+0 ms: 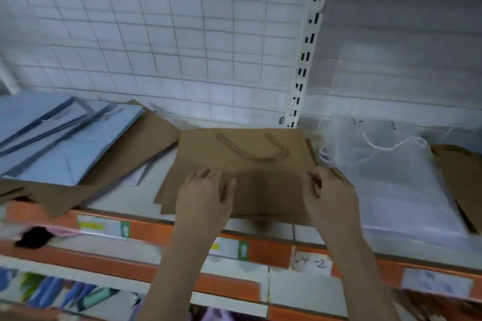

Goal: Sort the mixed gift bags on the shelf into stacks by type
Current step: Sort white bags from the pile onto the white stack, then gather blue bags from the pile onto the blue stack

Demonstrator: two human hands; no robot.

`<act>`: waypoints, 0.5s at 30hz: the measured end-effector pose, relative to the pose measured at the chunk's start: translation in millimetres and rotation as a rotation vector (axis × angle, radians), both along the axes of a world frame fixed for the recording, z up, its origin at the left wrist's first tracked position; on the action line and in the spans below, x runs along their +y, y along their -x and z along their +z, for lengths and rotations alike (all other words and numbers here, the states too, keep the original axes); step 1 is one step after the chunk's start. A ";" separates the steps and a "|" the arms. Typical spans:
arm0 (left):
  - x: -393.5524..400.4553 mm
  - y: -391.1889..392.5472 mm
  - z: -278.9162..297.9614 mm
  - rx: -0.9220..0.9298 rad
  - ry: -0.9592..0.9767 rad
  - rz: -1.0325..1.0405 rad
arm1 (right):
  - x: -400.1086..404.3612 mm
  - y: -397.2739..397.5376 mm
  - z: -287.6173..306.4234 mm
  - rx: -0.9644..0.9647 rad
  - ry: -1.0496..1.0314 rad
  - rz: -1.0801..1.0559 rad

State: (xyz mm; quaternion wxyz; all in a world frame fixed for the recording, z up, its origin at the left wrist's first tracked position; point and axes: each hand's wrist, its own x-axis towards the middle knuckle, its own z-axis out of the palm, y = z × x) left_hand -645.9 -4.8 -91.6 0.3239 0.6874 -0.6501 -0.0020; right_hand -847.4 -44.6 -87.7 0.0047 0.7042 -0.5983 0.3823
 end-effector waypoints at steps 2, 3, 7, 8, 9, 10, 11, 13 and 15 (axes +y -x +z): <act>21.4 -56.8 2.3 0.055 -0.012 0.088 | 9.2 -54.9 -2.6 -0.007 -0.001 0.044; 32.7 -85.9 4.2 0.077 -0.028 0.124 | 14.6 -83.8 -4.5 -0.018 -0.016 0.071; 74.1 -198.1 6.6 0.123 -0.049 0.217 | 36.4 -196.8 -13.7 -0.078 -0.095 0.188; 82.9 -222.6 7.0 0.129 -0.063 0.243 | 41.9 -222.2 -14.9 -0.092 -0.106 0.214; 90.5 -245.0 6.4 0.131 -0.074 0.270 | 46.7 -245.5 -15.7 -0.103 -0.117 0.239; 97.6 -265.5 5.2 0.125 -0.069 0.293 | 51.2 -266.7 -16.1 -0.107 -0.128 0.261; 103.7 -283.5 4.0 0.116 -0.058 0.311 | 54.9 -285.3 -15.8 -0.107 -0.133 0.280; 111.3 -313.1 1.6 0.120 -0.043 0.342 | 59.5 -314.9 -13.5 -0.097 -0.127 0.304; 113.2 -335.7 -1.1 0.158 -0.045 0.352 | 59.5 -336.7 -9.8 -0.076 -0.136 0.316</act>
